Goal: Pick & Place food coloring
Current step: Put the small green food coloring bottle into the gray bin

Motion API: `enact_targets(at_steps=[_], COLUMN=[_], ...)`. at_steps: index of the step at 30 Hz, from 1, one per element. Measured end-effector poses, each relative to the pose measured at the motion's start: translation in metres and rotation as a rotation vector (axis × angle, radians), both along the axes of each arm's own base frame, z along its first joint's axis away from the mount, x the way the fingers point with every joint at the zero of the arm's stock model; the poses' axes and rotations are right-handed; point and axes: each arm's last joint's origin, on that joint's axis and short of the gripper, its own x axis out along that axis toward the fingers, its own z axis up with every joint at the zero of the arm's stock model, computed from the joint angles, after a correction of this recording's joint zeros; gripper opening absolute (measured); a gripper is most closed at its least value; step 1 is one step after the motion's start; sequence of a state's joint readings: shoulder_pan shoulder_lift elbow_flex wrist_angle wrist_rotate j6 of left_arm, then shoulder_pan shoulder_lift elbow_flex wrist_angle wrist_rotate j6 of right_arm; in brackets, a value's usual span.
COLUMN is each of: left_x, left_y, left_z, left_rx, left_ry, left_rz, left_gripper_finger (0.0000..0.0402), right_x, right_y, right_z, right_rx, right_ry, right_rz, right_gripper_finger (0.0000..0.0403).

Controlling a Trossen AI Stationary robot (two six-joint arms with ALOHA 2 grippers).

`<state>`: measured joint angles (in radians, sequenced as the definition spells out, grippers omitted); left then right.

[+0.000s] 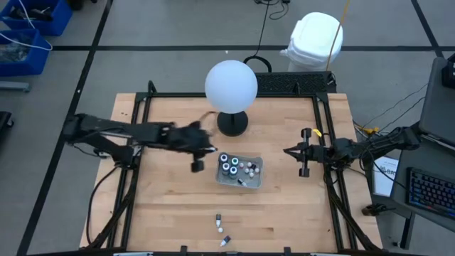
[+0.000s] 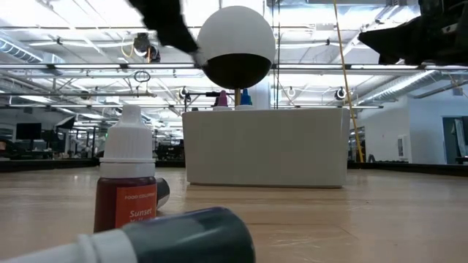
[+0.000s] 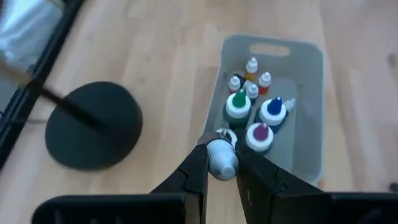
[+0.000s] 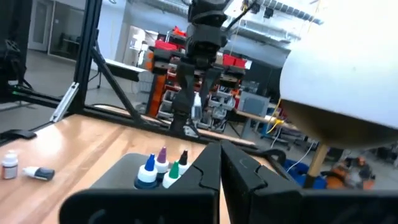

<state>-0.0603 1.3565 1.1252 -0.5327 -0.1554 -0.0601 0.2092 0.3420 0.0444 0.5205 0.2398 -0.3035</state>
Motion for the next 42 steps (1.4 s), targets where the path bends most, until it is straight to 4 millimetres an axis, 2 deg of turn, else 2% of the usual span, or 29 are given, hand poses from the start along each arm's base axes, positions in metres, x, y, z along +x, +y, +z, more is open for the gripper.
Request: enact_targets(at_steps=[3, 8, 14, 19, 27, 42], left_x=[0.040, 0.101, 0.153, 0.183, 0.205, 0.207], left_y=[0.000, -0.005, -0.001, 0.002, 0.003, 0.011], left_z=[0.005, 0.003, -0.028, -0.060, -0.092, -0.109], left_rx=[0.060, 0.126, 0.139, 0.154, 0.187, 0.169], left_ry=[0.071, 0.084, 0.194, 0.265, 0.322, 0.307], left_rz=[-0.084, -0.239, -0.326, -0.354, -0.393, -0.414], left_gripper_finger=[0.0063, 0.0063, 0.0063, 0.0063, 0.0063, 0.0063], right_x=[0.000, 0.000, 0.000, 0.000, 0.000, 0.000], right_y=[0.000, 0.000, 0.000, 0.000, 0.000, 0.000], right_z=[0.000, 0.001, 0.001, 0.000, 0.000, 0.000], right_rx=[-0.028, -0.051, -0.051, -0.050, -0.026, -0.023], right_ry=[-0.002, -0.005, -0.004, -0.001, 0.003, 0.002], right_rz=[-0.005, -0.009, -0.008, -0.008, -0.003, -0.002], right_gripper_finger=[0.0000, 0.0000, 0.0000, 0.0000, 0.0000, 0.0000])
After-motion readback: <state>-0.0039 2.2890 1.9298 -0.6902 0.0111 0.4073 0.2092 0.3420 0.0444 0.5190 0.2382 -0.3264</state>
